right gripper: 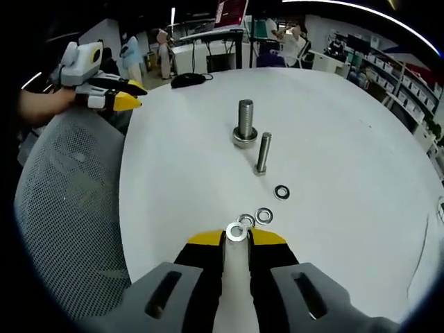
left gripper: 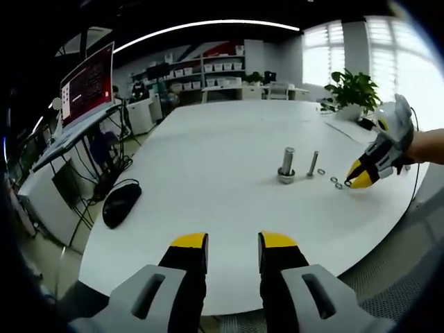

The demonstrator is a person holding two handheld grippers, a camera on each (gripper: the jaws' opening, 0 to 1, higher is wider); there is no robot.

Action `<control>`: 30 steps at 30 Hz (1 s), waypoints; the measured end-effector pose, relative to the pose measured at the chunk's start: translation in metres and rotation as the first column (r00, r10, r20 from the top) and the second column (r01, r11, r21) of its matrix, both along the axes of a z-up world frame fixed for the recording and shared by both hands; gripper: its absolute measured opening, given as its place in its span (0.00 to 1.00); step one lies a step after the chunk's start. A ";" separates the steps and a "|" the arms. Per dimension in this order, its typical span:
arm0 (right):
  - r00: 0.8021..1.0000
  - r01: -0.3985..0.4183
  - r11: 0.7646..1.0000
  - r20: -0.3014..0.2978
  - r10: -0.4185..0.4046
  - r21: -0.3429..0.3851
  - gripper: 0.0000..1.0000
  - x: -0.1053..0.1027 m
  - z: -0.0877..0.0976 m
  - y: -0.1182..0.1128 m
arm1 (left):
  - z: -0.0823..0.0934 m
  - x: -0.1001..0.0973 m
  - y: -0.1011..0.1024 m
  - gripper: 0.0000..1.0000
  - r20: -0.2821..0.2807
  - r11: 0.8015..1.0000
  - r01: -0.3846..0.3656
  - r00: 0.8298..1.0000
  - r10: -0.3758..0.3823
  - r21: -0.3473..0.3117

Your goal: Place the washer onto the threaded stud by aligning its center hole with the stud, sliding it down to the base, and recovering from edge contact or off-axis alignment until the washer reaches the visible bottom stop.

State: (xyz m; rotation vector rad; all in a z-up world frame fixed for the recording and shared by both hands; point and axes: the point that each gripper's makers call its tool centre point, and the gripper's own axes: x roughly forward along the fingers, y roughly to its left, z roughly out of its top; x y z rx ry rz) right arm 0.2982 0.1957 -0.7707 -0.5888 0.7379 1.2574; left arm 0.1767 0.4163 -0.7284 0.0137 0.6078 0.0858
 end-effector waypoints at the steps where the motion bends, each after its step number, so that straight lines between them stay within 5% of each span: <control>1: 1.000 0.002 1.000 0.001 -0.002 0.005 0.14 0.001 0.002 0.001 | 0.000 0.000 0.000 0.26 -0.001 1.000 0.000 1.000 0.000 0.001; 17: 0.996 0.069 0.984 0.035 -0.076 0.161 0.14 0.026 0.044 0.040 | -0.002 -0.001 0.003 0.25 -0.013 1.000 -0.005 1.000 0.005 0.014; 30: 0.992 0.108 0.975 0.046 -0.119 0.195 0.14 0.041 0.050 0.065 | -0.003 -0.002 0.005 0.22 -0.018 1.000 -0.008 1.000 0.008 0.021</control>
